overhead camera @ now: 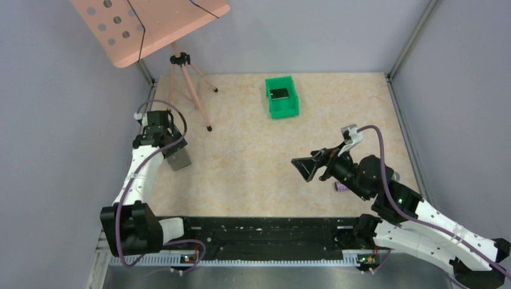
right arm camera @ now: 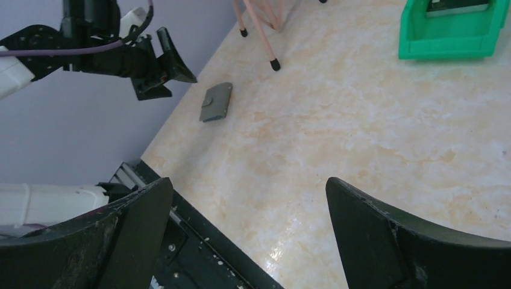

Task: Take the credit cards out of the card holder
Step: Move the card holder to the center of the board.

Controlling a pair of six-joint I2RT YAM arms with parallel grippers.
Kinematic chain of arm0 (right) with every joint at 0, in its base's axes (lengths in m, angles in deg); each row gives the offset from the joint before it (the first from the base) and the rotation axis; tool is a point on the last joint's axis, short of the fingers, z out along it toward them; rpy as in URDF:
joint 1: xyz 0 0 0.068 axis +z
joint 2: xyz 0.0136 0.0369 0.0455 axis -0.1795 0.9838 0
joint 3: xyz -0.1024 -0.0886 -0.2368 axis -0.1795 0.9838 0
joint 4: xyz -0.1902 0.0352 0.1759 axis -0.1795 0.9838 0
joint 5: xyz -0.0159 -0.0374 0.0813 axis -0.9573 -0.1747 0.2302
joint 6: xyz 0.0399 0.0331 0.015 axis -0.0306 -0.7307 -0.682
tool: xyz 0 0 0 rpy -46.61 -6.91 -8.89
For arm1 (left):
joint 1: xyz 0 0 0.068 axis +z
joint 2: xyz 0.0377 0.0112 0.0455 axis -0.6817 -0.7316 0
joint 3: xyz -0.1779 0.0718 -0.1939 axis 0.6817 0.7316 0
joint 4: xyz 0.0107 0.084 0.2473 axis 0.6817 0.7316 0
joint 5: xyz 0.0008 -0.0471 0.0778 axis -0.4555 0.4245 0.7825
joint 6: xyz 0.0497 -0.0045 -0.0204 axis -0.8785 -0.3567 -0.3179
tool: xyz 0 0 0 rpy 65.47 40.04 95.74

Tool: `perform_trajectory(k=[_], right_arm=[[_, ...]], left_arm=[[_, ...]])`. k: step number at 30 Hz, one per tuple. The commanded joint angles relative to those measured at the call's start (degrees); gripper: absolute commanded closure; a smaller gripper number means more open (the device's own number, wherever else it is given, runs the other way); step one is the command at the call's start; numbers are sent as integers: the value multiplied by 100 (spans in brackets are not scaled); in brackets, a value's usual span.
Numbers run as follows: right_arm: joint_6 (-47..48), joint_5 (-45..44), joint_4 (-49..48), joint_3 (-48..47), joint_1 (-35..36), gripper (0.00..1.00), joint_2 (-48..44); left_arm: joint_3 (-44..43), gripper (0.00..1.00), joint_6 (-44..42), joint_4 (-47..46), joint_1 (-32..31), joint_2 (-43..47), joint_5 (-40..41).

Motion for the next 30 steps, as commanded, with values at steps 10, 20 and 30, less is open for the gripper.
perform_trajectory(k=[10, 20, 30], right_arm=[[520, 732, -529, 27, 44, 2, -623], [560, 678, -275, 10, 44, 2, -750], [551, 563, -230, -58, 44, 3, -734]], left_arm=[[330, 7, 258, -1336, 1132, -1407, -1322], [-26, 10, 182, -1414, 1173, -2568, -2169], [84, 34, 338, -1215, 1023, -2575, -2423]])
